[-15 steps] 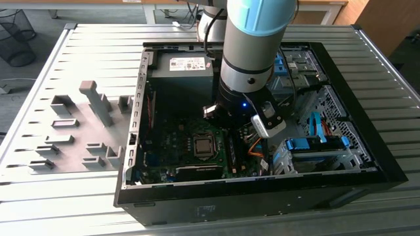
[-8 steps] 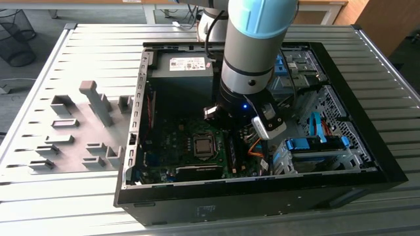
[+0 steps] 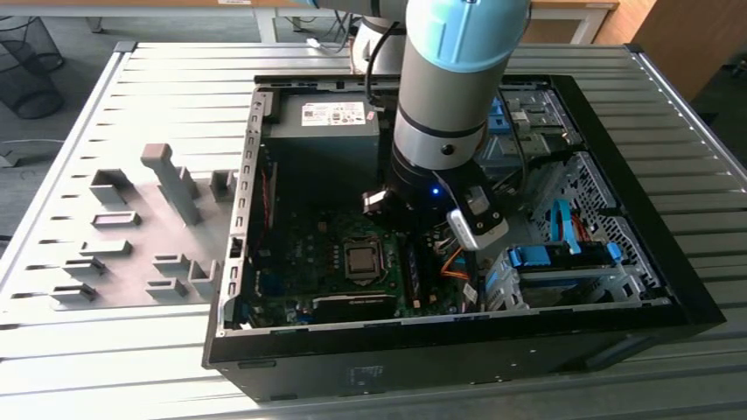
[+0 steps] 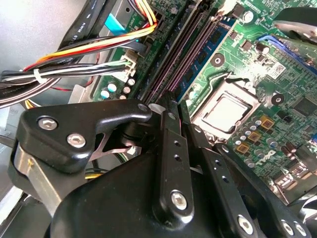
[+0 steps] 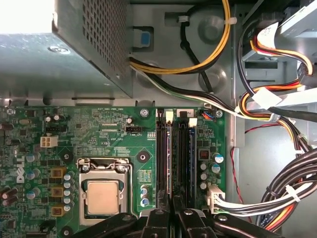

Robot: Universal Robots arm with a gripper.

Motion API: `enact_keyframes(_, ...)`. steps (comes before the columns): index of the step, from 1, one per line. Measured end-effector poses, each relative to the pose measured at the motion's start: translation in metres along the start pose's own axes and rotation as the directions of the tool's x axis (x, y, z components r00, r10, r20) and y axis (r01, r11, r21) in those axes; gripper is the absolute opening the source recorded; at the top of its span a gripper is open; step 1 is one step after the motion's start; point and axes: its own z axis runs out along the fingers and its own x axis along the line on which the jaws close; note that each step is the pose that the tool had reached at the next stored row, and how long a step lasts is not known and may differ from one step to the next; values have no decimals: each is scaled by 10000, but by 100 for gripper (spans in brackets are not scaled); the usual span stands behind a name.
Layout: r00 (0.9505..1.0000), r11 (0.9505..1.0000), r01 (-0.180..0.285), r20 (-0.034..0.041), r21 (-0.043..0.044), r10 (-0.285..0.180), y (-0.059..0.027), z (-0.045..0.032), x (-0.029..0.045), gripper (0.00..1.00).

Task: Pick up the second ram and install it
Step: 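Insert the second ram into the second slot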

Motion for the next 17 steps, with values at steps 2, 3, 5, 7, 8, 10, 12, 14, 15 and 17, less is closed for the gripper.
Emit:
enact_keyframes(2, 10000, 10000, -1, 0, -5, 1, 0, 5, 0, 14)
enact_keyframes(3, 10000, 10000, -2, 0, -7, 2, 0, 8, 0, 14)
enact_keyframes(5, 10000, 10000, -1, -1, -7, 1, 0, 15, 0, 14)
enact_keyframes(7, 10000, 10000, -2, -1, -6, 2, 0, 19, 0, 14)
enact_keyframes(8, 10000, 10000, -1, -1, -8, 1, 0, 22, 0, 14)
enact_keyframes(10, 10000, 10000, -2, -1, -10, 2, 0, 27, 0, 14)
enact_keyframes(12, 10000, 10000, -3, -1, -15, 3, 0, 30, 0, 14)
enact_keyframes(14, 10000, 10000, -5, -1, -27, 5, 0, 32, 0, 14)
enact_keyframes(15, 10000, 10000, -5, -1, -33, 5, 0, 32, -1, 14)
enact_keyframes(17, 10000, 10000, -5, -3, -35, 5, 0, 31, -1, 14)
